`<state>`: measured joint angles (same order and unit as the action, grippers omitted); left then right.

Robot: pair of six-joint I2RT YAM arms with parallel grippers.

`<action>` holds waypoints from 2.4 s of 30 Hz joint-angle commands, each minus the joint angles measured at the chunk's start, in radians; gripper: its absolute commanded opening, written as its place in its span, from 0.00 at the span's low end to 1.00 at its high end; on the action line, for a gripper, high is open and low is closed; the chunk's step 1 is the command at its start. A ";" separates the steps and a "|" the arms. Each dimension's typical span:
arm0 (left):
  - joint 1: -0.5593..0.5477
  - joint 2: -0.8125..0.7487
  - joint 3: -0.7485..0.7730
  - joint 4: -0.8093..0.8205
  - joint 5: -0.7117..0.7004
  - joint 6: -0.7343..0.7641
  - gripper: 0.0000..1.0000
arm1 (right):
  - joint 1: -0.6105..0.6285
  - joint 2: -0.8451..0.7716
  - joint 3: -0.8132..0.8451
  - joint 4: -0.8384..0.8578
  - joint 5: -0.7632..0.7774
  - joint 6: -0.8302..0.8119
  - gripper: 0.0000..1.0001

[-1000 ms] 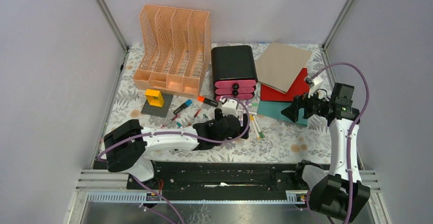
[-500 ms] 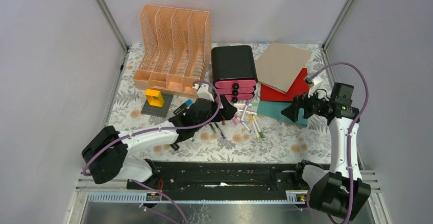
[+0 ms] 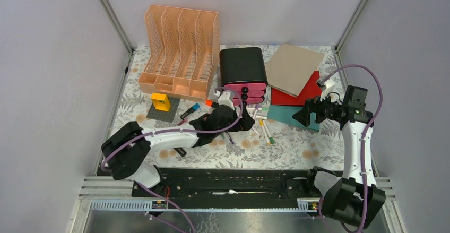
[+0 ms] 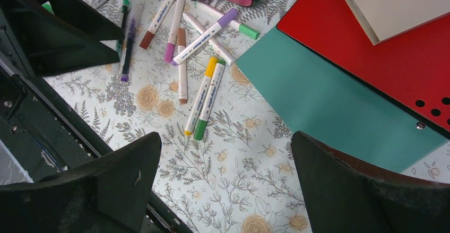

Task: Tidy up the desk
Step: Open the drawer in the storage box.

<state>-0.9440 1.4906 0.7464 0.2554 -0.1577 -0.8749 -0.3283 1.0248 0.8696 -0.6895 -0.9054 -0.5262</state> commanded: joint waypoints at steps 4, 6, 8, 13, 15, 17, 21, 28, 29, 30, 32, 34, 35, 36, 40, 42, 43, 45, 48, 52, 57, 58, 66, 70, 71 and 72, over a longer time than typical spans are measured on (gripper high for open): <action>-0.119 0.100 0.195 -0.147 -0.245 0.108 0.89 | 0.000 0.004 -0.006 0.021 0.006 0.004 1.00; -0.128 0.138 0.232 -0.170 -0.267 0.125 0.89 | -0.002 0.005 -0.006 0.020 0.007 0.005 1.00; -0.131 0.167 0.269 -0.184 -0.274 0.141 0.89 | -0.001 0.006 -0.006 0.020 0.007 0.005 1.00; -0.131 0.200 0.317 -0.193 -0.287 0.169 0.88 | -0.001 0.003 -0.005 0.020 0.007 0.004 1.00; -0.131 0.197 0.325 -0.195 -0.301 0.177 0.88 | -0.001 0.004 -0.004 0.020 0.007 0.003 1.00; -0.131 0.182 0.321 -0.188 -0.316 0.188 0.88 | -0.001 0.004 -0.004 0.019 0.007 0.004 1.00; -0.127 0.130 0.289 -0.150 -0.333 0.216 0.88 | -0.001 0.003 -0.004 0.019 0.005 0.003 1.00; -0.055 0.016 0.307 -0.181 -0.317 0.221 0.86 | 0.000 0.005 -0.002 0.020 0.003 0.003 1.00; -0.052 0.012 0.313 -0.183 -0.326 0.218 0.85 | 0.000 0.004 -0.002 0.019 0.003 0.003 1.00; -0.047 0.015 0.323 -0.197 -0.341 0.208 0.82 | 0.000 0.004 -0.003 0.019 0.003 0.003 1.00; -0.038 0.033 0.353 -0.220 -0.363 0.194 0.78 | 0.000 0.004 -0.003 0.018 0.004 0.002 1.00; -0.025 0.062 0.399 -0.253 -0.370 0.179 0.77 | 0.001 0.003 -0.003 0.019 0.003 0.003 1.00; -0.021 0.079 0.420 -0.277 -0.370 0.175 0.77 | 0.001 0.004 -0.003 0.019 0.004 0.002 1.00; -0.014 0.093 0.436 -0.288 -0.368 0.172 0.75 | 0.001 0.004 -0.003 0.019 0.003 0.002 1.00; 0.005 0.156 0.507 -0.327 -0.363 0.169 0.69 | 0.001 0.002 -0.003 0.019 0.005 0.002 1.00; 0.013 0.188 0.540 -0.346 -0.366 0.169 0.64 | 0.002 0.002 -0.003 0.019 0.005 0.002 1.00; 0.017 0.204 0.559 -0.363 -0.370 0.169 0.62 | 0.002 0.001 -0.003 0.019 0.005 0.002 1.00; 0.022 0.241 0.603 -0.405 -0.387 0.164 0.60 | 0.002 0.001 -0.002 0.019 0.005 0.001 1.00; 0.024 0.286 0.654 -0.462 -0.429 0.156 0.58 | 0.002 0.001 -0.003 0.019 0.005 0.000 1.00; 0.027 0.322 0.685 -0.482 -0.460 0.160 0.58 | 0.001 0.000 -0.002 0.019 0.005 0.002 1.00; 0.032 0.339 0.700 -0.482 -0.478 0.168 0.56 | 0.002 0.000 -0.003 0.019 0.005 0.001 1.00; 0.034 0.342 0.706 -0.482 -0.480 0.170 0.56 | 0.002 0.000 -0.002 0.019 0.005 0.002 1.00; 0.037 0.367 0.744 -0.484 -0.494 0.186 0.54 | 0.002 -0.002 -0.003 0.019 0.005 0.002 1.00; 0.037 0.383 0.765 -0.496 -0.502 0.189 0.52 | 0.002 -0.002 -0.003 0.019 0.005 0.001 1.00; 0.037 0.388 0.766 -0.496 -0.503 0.190 0.52 | 0.001 -0.002 -0.002 0.019 0.005 0.000 1.00; 0.038 0.390 0.766 -0.495 -0.505 0.190 0.51 | 0.001 -0.002 -0.003 0.020 0.004 0.001 1.00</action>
<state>-0.9123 1.8664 1.4662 -0.2497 -0.6182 -0.7013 -0.3283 1.0283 0.8658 -0.6861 -0.8993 -0.5262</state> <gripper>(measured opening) 0.520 0.994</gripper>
